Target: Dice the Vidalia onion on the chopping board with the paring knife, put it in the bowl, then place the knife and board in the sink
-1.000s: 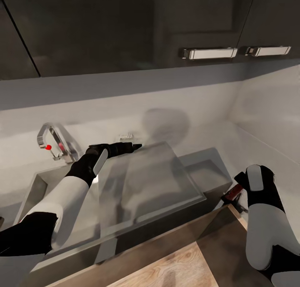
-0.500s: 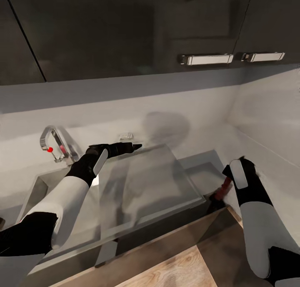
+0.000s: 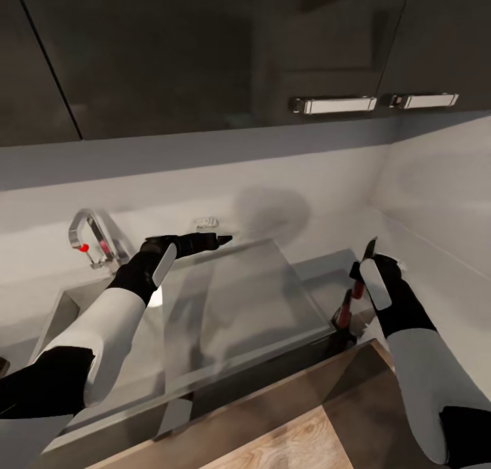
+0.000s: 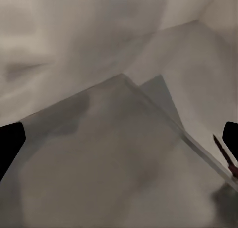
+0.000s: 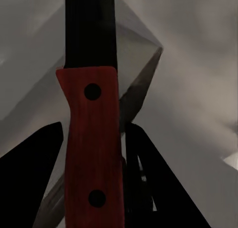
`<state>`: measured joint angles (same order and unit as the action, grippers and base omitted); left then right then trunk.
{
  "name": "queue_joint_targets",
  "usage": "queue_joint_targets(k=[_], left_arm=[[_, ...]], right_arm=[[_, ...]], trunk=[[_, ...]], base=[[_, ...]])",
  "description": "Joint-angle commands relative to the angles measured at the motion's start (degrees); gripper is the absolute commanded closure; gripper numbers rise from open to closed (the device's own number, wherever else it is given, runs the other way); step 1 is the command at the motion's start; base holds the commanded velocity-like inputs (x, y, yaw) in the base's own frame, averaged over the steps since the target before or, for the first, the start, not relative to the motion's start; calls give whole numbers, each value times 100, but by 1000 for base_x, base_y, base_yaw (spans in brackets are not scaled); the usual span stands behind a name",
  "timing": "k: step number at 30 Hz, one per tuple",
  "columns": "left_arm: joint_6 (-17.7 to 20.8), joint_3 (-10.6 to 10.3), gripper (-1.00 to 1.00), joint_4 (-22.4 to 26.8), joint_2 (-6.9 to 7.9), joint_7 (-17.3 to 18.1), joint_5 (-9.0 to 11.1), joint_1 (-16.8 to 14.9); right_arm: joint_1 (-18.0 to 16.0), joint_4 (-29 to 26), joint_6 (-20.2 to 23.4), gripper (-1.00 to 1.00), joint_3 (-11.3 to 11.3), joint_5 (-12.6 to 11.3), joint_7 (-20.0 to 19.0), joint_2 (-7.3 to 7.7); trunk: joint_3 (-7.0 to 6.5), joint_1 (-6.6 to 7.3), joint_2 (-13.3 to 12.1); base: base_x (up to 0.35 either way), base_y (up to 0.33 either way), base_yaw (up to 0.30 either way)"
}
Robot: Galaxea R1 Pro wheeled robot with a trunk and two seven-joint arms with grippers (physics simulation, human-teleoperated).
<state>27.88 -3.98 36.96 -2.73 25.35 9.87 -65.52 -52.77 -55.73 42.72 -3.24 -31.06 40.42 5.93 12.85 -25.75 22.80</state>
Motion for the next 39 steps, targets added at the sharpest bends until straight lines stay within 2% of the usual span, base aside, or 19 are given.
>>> queue_joint_targets(k=[1,2,3,6,9,15,17,19,21,22,24,25,29,30,31,33,37,39], left_arm=[[51,-7,-100,4,1,-13,59,-5],[51,-4,-100,4,1,-13,59,-5],[51,-1,-100,4,1,-13,59,-5],[51,-2,-100,4,1,-13,59,-5],[51,-4,-100,4,1,-13,59,-5],[51,-6,-100,4,1,-13,59,-5],[51,-7,-100,4,1,-13,59,-5],[51,-7,-100,4,1,-13,59,-5],[51,-7,-100,4,1,-13,59,-5],[51,-7,-100,4,1,-13,59,-5],[51,-7,-100,4,1,-13,59,-5],[51,-7,-100,4,1,-13,59,-5],[51,-7,-100,4,1,-13,59,-5],[51,-7,-100,4,1,-13,59,-5],[51,-7,-100,4,1,-13,59,-5],[51,-7,-100,4,1,-13,59,-5],[51,-7,-100,4,0,-13,59,-5],[51,-7,-100,4,1,-13,59,-5]], right_arm=[[-5,-7,9,100,7,-59,-9,30],[-5,-8,8,100,10,-53,-99,93],[-5,-8,8,100,18,-43,-241,238],[-5,-8,7,100,22,-32,-356,299],[4,-8,-8,100,30,13,-580,450],[19,-8,-24,100,34,44,-809,529],[25,-8,-73,100,48,146,-850,555],[32,-5,-232,100,90,316,-865,569],[38,3,-569,100,187,659,-883,578],[42,4,-652,100,220,752,-896,580],[79,12,-913,100,329,1102,-1050,582],[132,15,-1073,100,378,1374,-1390,584],[261,22,-1527,100,407,1803,-2223,584],[283,23,-1606,100,408,1868,-2297,584],[355,25,-1864,100,410,2080,-2450,584],[446,26,-2180,100,416,2340,-2549,585],[538,27,-2532,100,420,2524,-2669,585],[608,27,-2715,100,421,2571,-2899,585]], trunk=[[10,-4,12],[8,-4,12],[8,-4,12],[7,-4,12],[7,-4,12],[7,-4,12],[7,-4,12],[7,-4,12],[7,-4,12],[7,-4,12],[7,-4,12],[7,-4,12],[7,-4,12],[7,-4,12],[7,-4,12],[7,-4,12],[7,-4,12],[7,-4,12]], base=[[0,0,0],[0,0,0],[0,0,0],[0,0,0],[0,0,0],[-47,0,0],[-235,0,0],[-289,0,0],[-312,0,0],[-317,0,0],[-314,0,0],[-259,0,0],[-109,0,0],[-40,0,0],[-20,0,0],[-11,0,0],[-4,0,0],[-1,0,0]])
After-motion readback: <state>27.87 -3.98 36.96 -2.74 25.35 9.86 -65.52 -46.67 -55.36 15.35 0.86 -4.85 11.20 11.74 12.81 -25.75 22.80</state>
